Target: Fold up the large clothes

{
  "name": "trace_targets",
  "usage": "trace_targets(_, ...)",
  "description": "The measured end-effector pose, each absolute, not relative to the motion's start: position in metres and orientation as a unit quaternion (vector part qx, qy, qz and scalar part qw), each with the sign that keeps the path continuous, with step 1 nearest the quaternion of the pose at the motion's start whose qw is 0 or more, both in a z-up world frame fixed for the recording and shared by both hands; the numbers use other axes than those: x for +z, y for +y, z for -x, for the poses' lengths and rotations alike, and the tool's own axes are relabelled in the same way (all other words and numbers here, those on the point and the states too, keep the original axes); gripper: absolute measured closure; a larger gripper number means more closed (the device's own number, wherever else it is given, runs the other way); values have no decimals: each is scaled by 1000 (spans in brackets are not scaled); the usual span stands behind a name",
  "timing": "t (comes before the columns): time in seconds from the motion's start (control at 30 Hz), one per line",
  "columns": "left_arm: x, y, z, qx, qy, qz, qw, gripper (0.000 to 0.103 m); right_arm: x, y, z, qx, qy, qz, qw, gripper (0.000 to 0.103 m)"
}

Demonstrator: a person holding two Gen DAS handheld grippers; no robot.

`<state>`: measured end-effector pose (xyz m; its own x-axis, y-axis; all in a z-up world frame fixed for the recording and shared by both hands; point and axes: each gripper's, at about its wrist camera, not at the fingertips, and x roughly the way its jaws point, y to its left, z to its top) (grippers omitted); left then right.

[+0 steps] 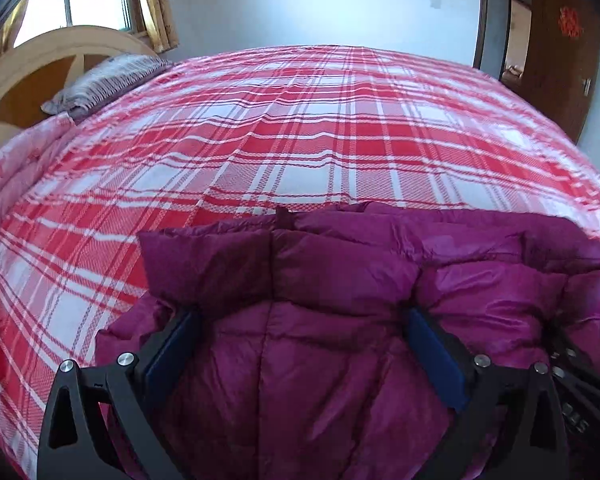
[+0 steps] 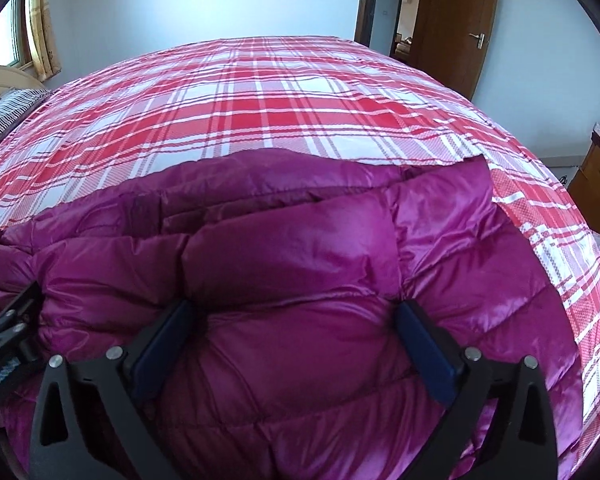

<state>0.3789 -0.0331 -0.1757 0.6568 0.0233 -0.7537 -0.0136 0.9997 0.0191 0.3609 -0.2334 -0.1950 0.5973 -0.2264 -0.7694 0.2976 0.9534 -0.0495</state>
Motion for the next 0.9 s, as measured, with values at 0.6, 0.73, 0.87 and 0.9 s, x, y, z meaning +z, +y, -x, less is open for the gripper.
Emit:
trace_targets(0.6,-174,93,-255,-135,404,139,894,1,-195,-233,-360,-146,419,-42,895,0)
trace_targets(0.73,-183,82,-255,-158,403,141,890,2,-195,-233,-360,-145,418,-43,896,0)
trace_targets(0.87,-187,76,-259,-196,404,151,881,60,-195,-234,-360,-145,418,-41,896,0)
trace_targets(0.9,-188,77,-260,-218,406,172,871,74,-195,-234,-360,-145,418,-42,896,0)
